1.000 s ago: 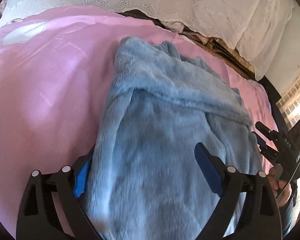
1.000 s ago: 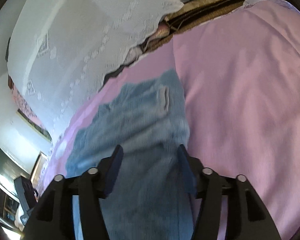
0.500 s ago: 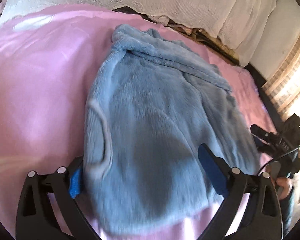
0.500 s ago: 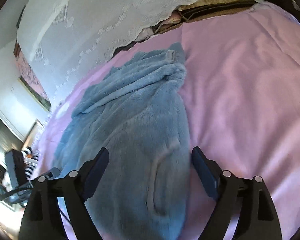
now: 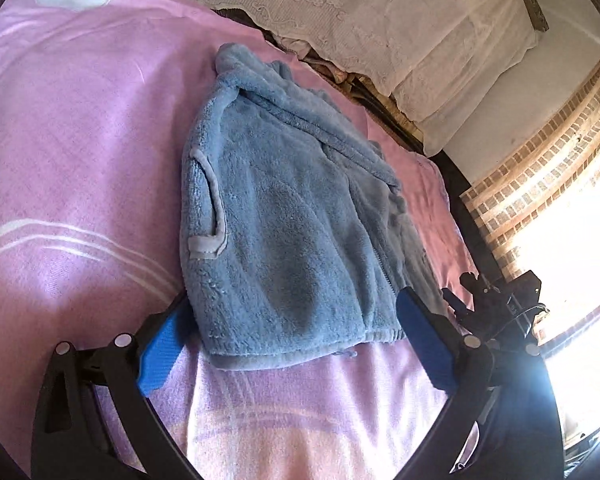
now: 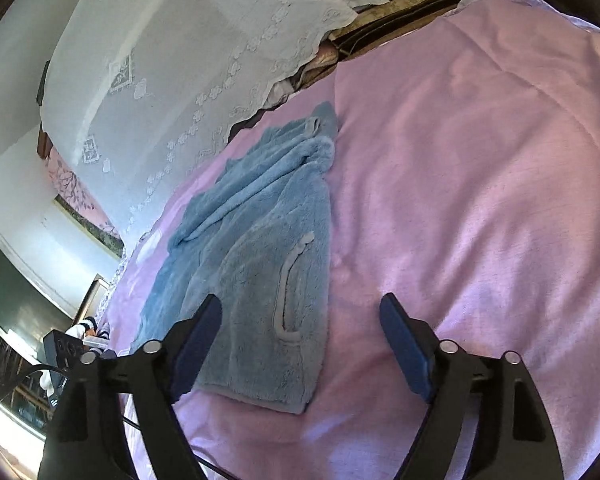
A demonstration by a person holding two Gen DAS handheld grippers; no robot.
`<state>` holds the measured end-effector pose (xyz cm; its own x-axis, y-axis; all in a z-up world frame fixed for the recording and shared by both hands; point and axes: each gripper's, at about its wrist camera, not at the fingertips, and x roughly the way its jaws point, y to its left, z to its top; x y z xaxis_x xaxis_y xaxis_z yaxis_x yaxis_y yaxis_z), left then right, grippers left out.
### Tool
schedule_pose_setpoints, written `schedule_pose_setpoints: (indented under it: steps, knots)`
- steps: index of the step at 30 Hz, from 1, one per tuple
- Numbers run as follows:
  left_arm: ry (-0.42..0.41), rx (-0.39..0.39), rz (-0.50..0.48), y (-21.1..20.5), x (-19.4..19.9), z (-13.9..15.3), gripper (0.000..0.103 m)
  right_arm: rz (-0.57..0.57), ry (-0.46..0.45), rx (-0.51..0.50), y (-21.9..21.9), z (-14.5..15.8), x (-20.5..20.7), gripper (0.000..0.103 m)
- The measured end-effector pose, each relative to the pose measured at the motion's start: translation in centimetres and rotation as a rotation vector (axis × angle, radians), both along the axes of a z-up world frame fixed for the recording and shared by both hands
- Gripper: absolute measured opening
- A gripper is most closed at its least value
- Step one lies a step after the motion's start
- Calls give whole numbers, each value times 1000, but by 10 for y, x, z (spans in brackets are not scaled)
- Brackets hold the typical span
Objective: Fold small clothes
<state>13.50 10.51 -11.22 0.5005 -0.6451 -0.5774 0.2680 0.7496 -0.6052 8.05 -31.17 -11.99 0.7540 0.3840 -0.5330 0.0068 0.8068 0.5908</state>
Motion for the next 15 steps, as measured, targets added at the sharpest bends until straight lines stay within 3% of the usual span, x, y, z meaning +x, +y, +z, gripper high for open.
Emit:
schedule_pose_setpoints:
  steps: [5,13,15]
  knots:
    - [25,-54,-12,8,2,-1,95,21,34,56,-3,-6,1,59]
    - [55,-54,-28,23,-2,-3,85,66,111,137,-7,-13,-11,45]
    - [56,-8,-34,15,1,-3,85,69,137,118,-3,-13,-9,45]
